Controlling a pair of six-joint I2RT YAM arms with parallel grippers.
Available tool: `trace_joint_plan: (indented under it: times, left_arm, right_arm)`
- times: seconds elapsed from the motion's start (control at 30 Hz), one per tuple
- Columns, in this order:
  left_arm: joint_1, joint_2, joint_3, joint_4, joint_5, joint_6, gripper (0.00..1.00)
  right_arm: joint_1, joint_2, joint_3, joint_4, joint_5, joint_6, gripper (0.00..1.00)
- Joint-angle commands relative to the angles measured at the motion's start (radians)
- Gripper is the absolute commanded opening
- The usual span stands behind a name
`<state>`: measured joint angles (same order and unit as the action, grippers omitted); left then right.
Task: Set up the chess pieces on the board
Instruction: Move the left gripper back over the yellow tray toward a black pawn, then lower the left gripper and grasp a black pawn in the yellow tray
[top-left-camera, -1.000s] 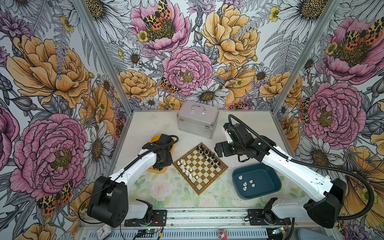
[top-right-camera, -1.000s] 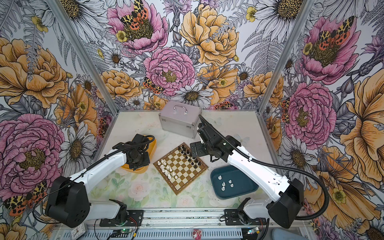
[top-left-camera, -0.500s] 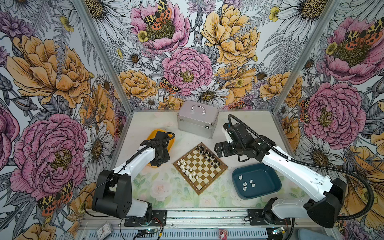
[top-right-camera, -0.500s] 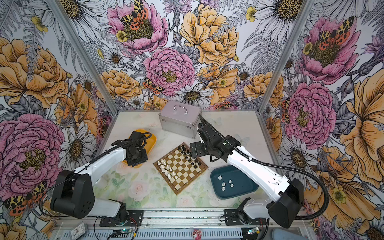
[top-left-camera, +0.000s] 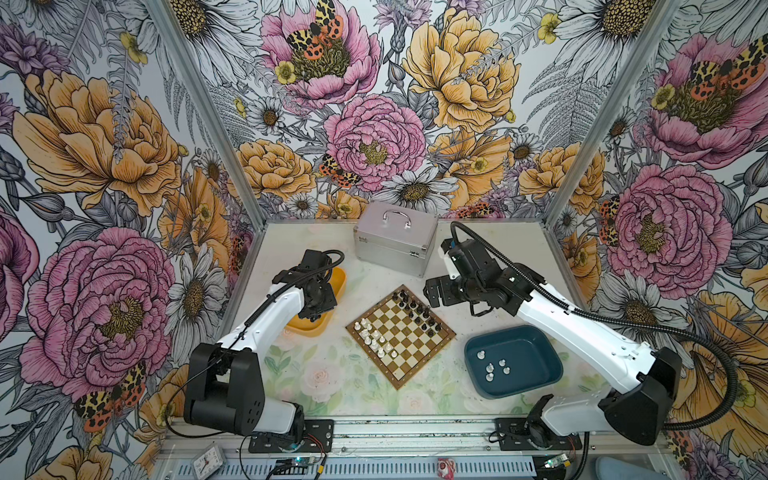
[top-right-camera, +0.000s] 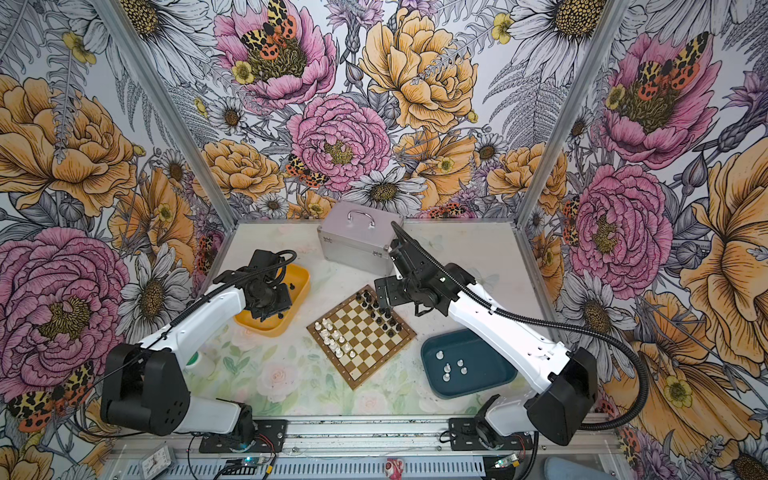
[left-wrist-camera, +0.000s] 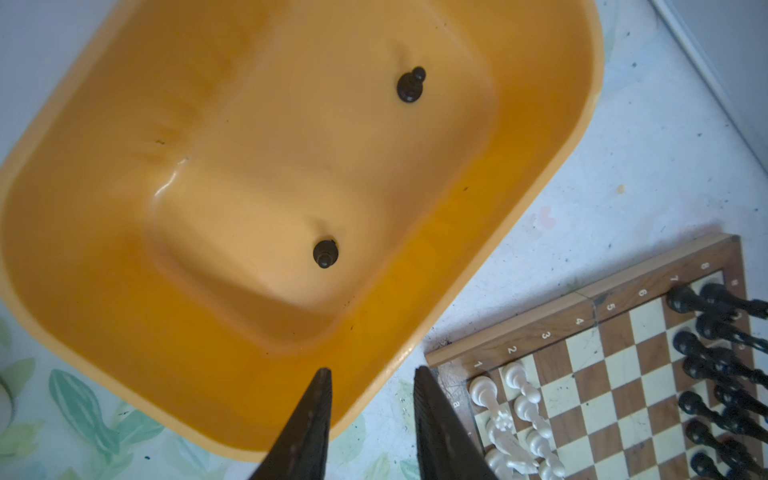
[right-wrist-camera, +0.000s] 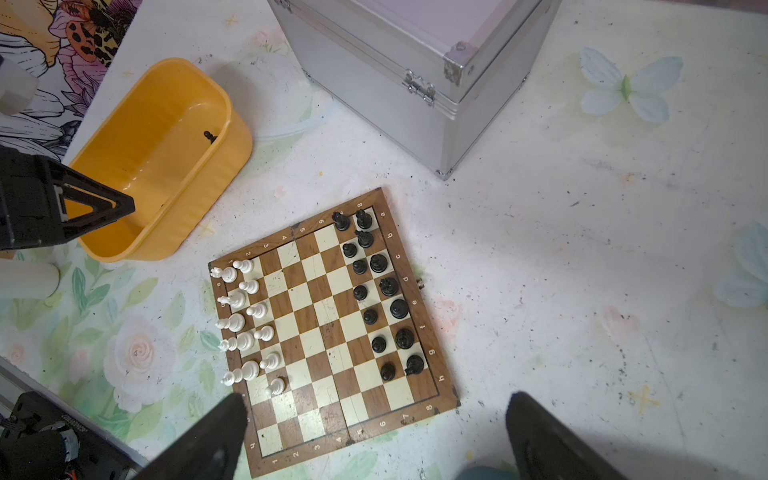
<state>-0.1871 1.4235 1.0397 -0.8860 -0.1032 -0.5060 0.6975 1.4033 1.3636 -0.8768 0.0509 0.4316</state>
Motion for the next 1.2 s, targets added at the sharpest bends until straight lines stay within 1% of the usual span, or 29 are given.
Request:
trace_joint_plan:
  times: [0.0, 0.3, 0.6, 0.9, 1.17]
  left_arm:
    - [0.026, 0.034, 0.019, 0.009, -0.022, 0.027, 0.35]
    - [0.05, 0.118, 0.016, 0.058, -0.028, 0.04, 0.34]
    - [0.058, 0.215, 0.029, 0.096, -0.026, 0.049, 0.31]
    - [0.076, 0.25, 0.045, 0.102, -0.028, 0.06, 0.29]
    - [0.089, 0.27, 0.045, 0.102, -0.02, 0.075, 0.26]
  right_arm:
    - [0.008, 0.028, 0.045, 0.018, 0.005, -0.026, 0.99]
    - [0.005, 0.079, 0.08, 0.018, -0.003, -0.037, 0.99]
    - [-0.012, 0.109, 0.104, 0.016, -0.015, -0.043, 0.99]
    - [-0.033, 0.129, 0.121, 0.016, -0.03, -0.049, 0.99]
    - [-0.041, 0.143, 0.132, 0.016, -0.035, -0.051, 1.0]
